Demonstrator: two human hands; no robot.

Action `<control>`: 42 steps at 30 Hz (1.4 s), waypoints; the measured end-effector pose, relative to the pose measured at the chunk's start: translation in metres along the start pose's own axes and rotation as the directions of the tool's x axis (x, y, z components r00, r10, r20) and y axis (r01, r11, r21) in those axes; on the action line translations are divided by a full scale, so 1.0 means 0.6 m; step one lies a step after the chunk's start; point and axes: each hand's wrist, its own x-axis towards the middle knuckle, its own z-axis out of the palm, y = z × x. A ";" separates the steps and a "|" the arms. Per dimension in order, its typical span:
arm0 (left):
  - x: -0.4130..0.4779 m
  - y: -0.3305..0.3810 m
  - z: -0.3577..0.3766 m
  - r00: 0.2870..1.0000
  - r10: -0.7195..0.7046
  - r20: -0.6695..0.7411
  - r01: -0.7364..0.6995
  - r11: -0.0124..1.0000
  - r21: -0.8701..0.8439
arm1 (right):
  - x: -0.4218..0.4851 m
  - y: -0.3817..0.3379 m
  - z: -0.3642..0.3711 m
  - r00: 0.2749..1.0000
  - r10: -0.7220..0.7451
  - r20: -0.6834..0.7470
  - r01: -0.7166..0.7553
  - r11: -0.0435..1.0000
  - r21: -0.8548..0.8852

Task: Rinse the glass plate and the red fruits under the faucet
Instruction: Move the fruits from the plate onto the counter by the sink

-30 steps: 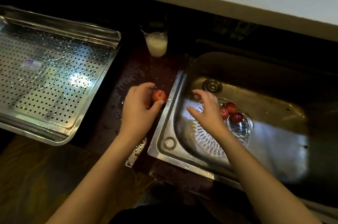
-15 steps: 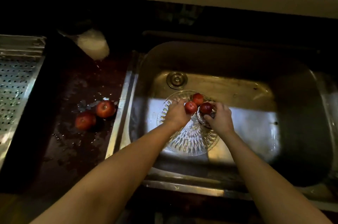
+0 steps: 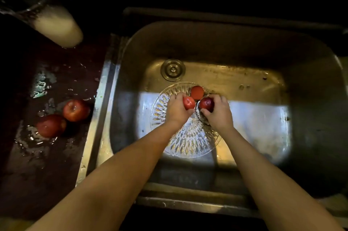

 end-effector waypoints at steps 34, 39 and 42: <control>-0.354 -0.164 -0.374 0.752 -0.308 -0.582 0.214 0.950 -0.226 | -0.250 -0.392 0.063 0.624 -0.690 0.366 0.692 0.706 0.151; -0.356 -0.171 -0.370 0.759 -0.306 -0.575 0.209 0.950 -0.231 | -0.254 -0.390 0.076 0.631 -0.697 0.340 0.707 0.697 0.117; -0.355 -0.170 -0.372 0.770 -0.311 -0.557 0.224 0.949 -0.221 | -0.255 -0.388 0.078 0.639 -0.693 0.335 0.706 0.701 0.101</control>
